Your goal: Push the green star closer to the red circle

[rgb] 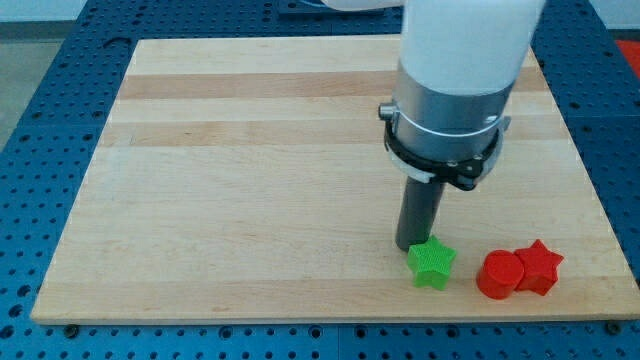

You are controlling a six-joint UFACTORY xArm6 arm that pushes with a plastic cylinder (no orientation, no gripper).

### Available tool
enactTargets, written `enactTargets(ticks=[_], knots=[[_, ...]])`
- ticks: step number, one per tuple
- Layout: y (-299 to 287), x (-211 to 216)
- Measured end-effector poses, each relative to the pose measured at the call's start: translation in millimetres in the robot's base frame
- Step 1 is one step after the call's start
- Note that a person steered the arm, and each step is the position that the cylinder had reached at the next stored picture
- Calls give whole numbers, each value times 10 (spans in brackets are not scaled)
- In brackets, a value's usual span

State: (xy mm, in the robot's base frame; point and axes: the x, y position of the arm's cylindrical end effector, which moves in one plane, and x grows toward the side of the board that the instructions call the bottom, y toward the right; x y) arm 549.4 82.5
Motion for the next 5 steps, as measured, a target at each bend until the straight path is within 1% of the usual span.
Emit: enactTargets(ticks=[1,2,3,5], knots=[[-199,-20],[-630,-32],[-697,65],[-69,151]])
